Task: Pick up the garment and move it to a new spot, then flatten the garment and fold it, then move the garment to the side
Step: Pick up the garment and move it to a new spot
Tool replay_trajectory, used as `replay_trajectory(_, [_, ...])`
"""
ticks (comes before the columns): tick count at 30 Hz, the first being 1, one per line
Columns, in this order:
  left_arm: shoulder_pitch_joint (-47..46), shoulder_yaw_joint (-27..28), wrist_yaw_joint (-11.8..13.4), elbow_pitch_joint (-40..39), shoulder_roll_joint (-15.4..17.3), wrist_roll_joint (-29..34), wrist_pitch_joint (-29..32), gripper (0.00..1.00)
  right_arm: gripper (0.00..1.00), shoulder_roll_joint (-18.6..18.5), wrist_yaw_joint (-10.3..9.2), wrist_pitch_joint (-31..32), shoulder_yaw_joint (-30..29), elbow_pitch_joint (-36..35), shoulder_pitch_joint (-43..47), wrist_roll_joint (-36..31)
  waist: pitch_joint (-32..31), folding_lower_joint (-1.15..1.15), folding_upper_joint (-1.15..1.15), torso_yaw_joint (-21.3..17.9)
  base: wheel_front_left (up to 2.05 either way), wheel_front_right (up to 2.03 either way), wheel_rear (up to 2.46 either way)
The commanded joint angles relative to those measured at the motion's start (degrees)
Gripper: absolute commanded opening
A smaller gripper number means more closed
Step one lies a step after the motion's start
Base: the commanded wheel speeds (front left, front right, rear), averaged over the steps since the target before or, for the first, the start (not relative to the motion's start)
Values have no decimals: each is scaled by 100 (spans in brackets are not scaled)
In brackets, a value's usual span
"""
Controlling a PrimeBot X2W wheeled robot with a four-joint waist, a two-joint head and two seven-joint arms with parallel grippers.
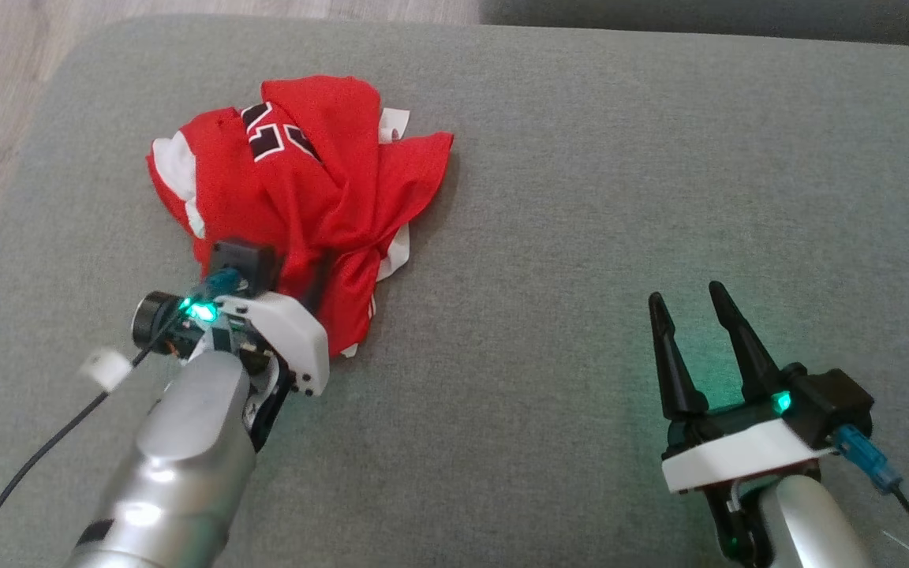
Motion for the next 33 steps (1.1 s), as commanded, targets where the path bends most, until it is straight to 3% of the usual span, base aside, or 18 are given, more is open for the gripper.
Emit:
replay_trajectory(1, [-286, 149, 11, -160, 171, -84, -171, 0, 100, -28, -4, -62, 127, -178, -195, 2, -28, -1, 0, -28, 0, 0, 0])
replay_trajectory(7, [-501, 70, 11, -665, 107, -726, -1042, 0, 100, -28, -4, -62, 103, -132, -105, 51, -298, -1, 0, -61, 0, 0, 0])
replay_trajectory(13, [-678, -134, 10, -1732, 246, -1552, -1245, 0, 100, -28, -4, -62, 71, -128, 25, 237, -722, -1, 0, -144, 0, 0, 0])
replay_trajectory(17, [-763, -47, 11, -2437, 366, -1860, -1084, 0, 100, -28, -4, -62, 114, -144, 82, 338, -888, -1, 0, -254, 0, 0, 0])
replay_trajectory(23, [-585, -138, 114, -3327, 398, -2133, -357, 0, 100, -28, -4, -62, 177, -180, 75, 462, -922, -1, 0, -579, 0, 0, 0])
replay_trajectory(28, [-481, -250, 330, -3869, 347, -2141, -64, 0, 100, -28, -4, -62, 259, -217, -28, 529, -829, -1, 0, -1033, 0, 0, 0])
replay_trajectory(33, [-670, -322, 595, -4097, 79, -2065, -35, 0, 100, -28, -4, -62, 376, -271, -185, 591, -655, -1, 0, -1638, 0, 0, 0])
